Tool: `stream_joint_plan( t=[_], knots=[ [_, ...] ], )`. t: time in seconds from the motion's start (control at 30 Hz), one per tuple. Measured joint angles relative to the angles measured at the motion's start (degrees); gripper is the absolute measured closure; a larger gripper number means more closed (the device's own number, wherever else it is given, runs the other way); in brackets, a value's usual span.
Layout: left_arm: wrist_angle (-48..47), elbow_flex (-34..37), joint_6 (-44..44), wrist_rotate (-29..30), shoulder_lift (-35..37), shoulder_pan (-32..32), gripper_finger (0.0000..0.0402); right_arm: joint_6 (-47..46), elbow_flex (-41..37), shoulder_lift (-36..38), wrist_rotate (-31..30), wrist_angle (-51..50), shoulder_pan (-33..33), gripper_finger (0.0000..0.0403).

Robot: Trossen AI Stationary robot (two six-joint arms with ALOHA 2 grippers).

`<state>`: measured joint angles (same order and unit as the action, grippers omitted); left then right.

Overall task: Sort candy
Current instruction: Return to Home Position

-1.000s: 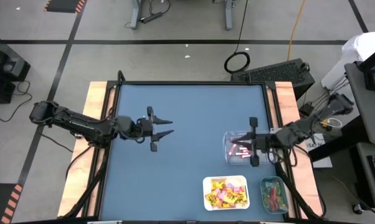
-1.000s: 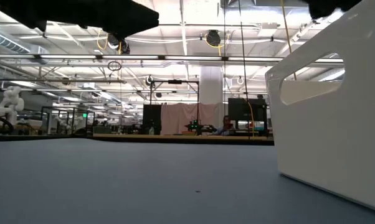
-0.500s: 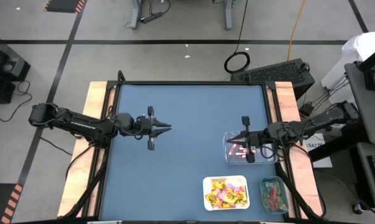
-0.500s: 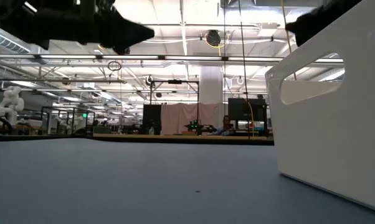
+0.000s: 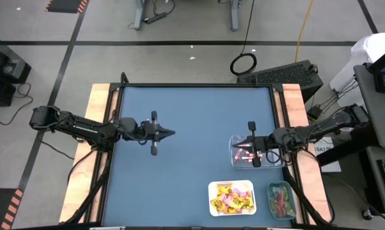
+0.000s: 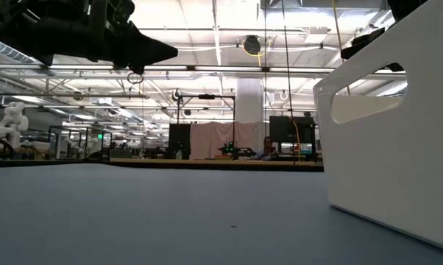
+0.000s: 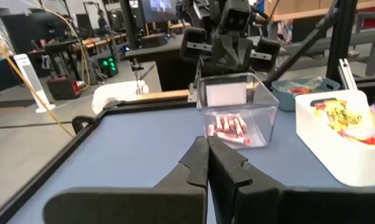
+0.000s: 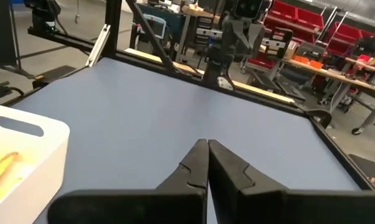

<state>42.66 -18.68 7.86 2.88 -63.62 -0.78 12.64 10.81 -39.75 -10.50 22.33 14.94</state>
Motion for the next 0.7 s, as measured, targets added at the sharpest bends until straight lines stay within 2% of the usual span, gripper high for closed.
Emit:
stream_joint_plan(
  t=[0.37, 0.6, 0.7],
  knots=[
    [-2.9, 1.7, 1.2, -1.1, 1.2, 0.0, 0.0397, -1.3, 0.0, 0.0, 0.4, -3.8, 0.0, 0.0403],
    [-2.8, 5.3, 1.1, -0.9, 8.9, 0.2, 0.0398, -2.1, 0.0, 0.0, 0.5, -6.0, 0.0, 0.0403],
    [-2.9, 7.0, 0.6, -0.9, 11.7, 0.2, 0.0398, -2.2, -1.3, 0.4, 2.5, -4.1, 0.0, 0.0403]
  ],
)
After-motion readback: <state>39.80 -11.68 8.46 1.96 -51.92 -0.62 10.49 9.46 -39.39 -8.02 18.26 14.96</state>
